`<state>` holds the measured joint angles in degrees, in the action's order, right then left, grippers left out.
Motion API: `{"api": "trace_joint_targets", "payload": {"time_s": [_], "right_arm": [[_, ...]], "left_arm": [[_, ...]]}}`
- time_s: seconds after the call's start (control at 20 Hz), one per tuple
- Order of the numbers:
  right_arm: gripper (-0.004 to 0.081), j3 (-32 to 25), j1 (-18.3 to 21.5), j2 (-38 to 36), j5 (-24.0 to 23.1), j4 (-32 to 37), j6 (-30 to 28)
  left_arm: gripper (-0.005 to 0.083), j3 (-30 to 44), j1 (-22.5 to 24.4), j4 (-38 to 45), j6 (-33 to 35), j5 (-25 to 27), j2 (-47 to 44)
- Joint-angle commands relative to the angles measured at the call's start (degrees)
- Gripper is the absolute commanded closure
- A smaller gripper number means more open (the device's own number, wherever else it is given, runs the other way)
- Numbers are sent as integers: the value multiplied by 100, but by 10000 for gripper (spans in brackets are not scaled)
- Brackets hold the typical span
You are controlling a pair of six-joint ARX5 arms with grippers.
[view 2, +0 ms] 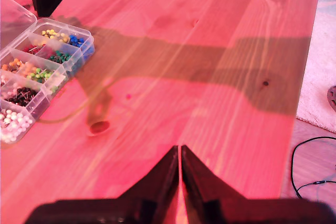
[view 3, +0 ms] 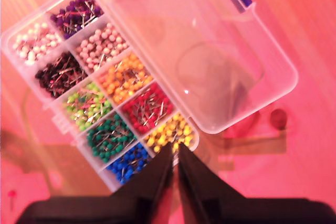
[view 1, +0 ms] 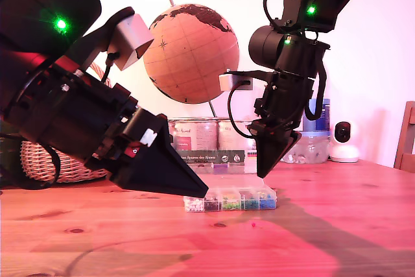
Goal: Sort the loose pins on the table into their correct compartments
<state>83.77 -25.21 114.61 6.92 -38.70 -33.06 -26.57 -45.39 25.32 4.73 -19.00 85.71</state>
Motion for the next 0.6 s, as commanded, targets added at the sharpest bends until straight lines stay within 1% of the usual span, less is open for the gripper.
{"api": "trace_joint_targets", "payload": {"time_s": [0.0,0.1,0.25,0.35,0.55], "right_arm": [[783,-37,-26,-35,11,-146,31],[783,-37,-26,-151,9,-302,52],[783,-37,-59,-479,13,-323,345],[783,-39,-74,-728,11,-424,420],[783,-42,-249,-1067,7,-538,796]], "left_arm": [[797,11,-26,46,22,-2,94],[797,11,-26,44,22,-2,94],[797,11,-26,44,22,-4,94],[797,11,-26,46,20,-4,94],[797,11,-26,57,20,-4,94]]}}
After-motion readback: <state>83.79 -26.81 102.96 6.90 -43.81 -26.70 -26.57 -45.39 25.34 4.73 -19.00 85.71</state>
